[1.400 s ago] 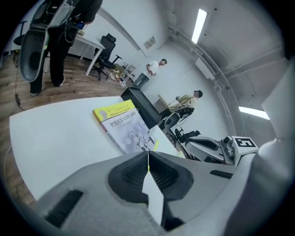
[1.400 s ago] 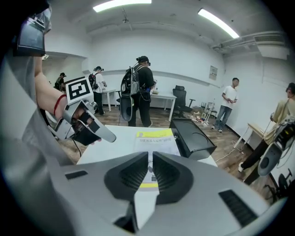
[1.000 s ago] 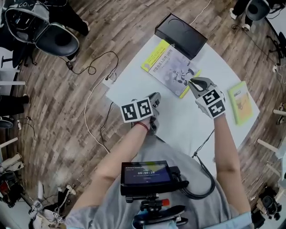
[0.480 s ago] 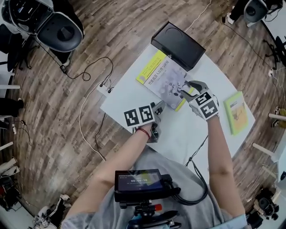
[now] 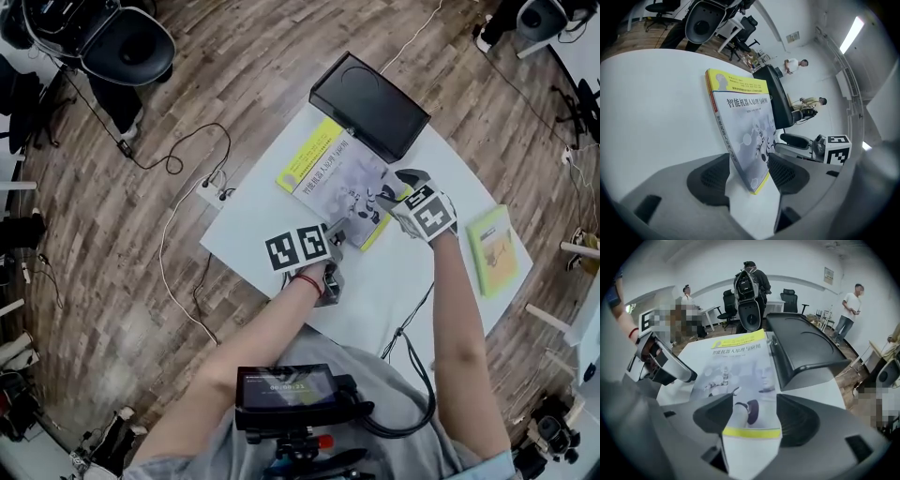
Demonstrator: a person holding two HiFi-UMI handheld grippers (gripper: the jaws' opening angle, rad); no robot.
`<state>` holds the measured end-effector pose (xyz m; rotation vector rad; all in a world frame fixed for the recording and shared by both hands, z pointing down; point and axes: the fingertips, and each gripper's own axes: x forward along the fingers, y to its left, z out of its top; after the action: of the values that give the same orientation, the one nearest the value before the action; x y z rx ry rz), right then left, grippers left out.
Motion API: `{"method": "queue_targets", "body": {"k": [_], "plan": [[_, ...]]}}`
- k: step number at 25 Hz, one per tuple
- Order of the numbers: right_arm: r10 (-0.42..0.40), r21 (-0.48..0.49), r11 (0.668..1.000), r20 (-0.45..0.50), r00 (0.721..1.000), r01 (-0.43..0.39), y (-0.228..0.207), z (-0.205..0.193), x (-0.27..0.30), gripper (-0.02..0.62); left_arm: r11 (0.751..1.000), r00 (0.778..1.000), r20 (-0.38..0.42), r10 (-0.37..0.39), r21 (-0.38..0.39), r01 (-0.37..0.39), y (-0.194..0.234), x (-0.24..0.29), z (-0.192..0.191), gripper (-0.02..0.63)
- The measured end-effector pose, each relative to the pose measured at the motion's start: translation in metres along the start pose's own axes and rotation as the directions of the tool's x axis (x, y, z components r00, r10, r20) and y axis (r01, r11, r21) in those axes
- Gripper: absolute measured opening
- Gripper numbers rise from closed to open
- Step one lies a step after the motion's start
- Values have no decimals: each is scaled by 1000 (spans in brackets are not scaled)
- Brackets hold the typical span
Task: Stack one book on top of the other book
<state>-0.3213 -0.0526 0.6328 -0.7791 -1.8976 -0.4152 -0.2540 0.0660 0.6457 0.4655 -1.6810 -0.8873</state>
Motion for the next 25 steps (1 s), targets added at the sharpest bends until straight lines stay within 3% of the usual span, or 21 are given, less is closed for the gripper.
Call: {"method": "queue_targets", "body": {"k": [6,17,20,22,25], "plan": [[31,2,1000,-26,999,-31,-5,-2,11,264,996,998,13,63,-71,-62,9,8,1,245],[118,37,992,-28,993,-117,-3,-6,22,262,983,986,-4,167,-81,-167,20,-1,3,245],[135,26,991,-41,990,-134,-4,-4,24,262,964,968,-12,252,-84,-252,27,-2,5,231],[137,26,990,-45,990,-136,-4,-3,25,262,943,946,-4,324,-74,-323,32,-3,6,169],[135,30,991,-44,990,-134,-4,-5,25,262,925,925,35,378,-67,-375,33,-3,6,170]]}}
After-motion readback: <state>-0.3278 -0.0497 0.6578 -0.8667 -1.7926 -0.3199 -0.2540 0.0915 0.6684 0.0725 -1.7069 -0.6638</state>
